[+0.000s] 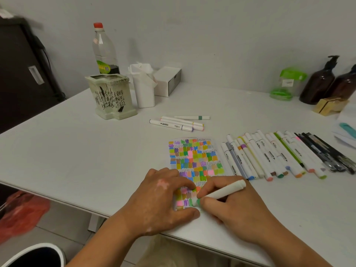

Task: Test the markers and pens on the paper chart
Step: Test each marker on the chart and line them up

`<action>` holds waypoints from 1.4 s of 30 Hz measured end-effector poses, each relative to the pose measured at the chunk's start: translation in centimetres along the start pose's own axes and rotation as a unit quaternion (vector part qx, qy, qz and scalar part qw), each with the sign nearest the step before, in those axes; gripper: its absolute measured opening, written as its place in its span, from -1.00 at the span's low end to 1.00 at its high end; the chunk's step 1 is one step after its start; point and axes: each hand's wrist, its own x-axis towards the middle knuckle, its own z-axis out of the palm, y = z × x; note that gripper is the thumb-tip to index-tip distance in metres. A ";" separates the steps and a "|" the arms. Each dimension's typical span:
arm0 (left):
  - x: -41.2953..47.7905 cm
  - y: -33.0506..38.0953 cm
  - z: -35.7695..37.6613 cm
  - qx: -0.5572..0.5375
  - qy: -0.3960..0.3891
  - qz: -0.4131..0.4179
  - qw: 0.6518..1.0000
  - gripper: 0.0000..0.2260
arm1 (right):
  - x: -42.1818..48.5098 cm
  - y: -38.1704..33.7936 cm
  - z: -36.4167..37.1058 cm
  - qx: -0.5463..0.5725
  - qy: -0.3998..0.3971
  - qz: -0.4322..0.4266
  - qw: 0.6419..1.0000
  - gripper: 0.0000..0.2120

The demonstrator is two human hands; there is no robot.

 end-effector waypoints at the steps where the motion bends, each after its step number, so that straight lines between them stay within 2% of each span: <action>1: 0.0 0.0 0.0 -0.001 -0.001 0.000 1.000 -0.44 | 0.0 0.0 0.0 -0.002 0.005 0.001 1.000 -0.89; 13: 0.1 0.1 -0.1 -0.009 -0.005 0.000 1.000 -0.45 | 0.0 0.6 0.1 0.007 0.023 -0.005 1.000 -0.88; 15: 0.0 0.1 -0.2 -0.021 -0.003 -0.007 1.000 -0.47 | 0.1 0.7 0.0 0.080 0.051 -0.008 0.995 -0.92; 18: -0.2 0.3 -0.9 -0.138 0.036 -0.037 0.989 -0.55 | 0.5 0.6 -1.0 0.259 0.104 0.011 0.960 -0.96; 21: -0.3 0.3 -1.7 -0.293 0.082 -0.071 0.950 -0.85 | 1.6 -0.1 -2.7 0.275 0.119 -0.010 0.954 -0.97; 23: -0.3 0.0 -1.8 -0.333 0.103 -0.089 0.933 -0.93 | 2.6 -0.8 -3.5 0.259 0.106 -0.032 0.959 -0.96; 27: -0.1 -0.2 -1.5 -0.323 0.129 -0.113 0.931 -0.86 | 4.4 -1.6 -3.3 0.245 0.079 -0.054 0.965 -0.96; 31: 0.1 0.1 -1.4 -0.298 0.141 -0.100 0.939 -0.82 | 4.7 -0.9 -2.2 0.316 0.055 -0.029 0.947 -0.86; 35: 0.1 0.3 -1.5 -0.320 0.137 -0.093 0.933 -0.86 | 4.3 -0.1 -2.2 0.328 0.038 -0.040 0.943 -0.93; 42: -0.1 0.1 -1.6 -0.359 0.163 -0.078 0.916 -0.74 | 4.3 0.6 -2.4 0.342 0.018 -0.052 0.938 -0.98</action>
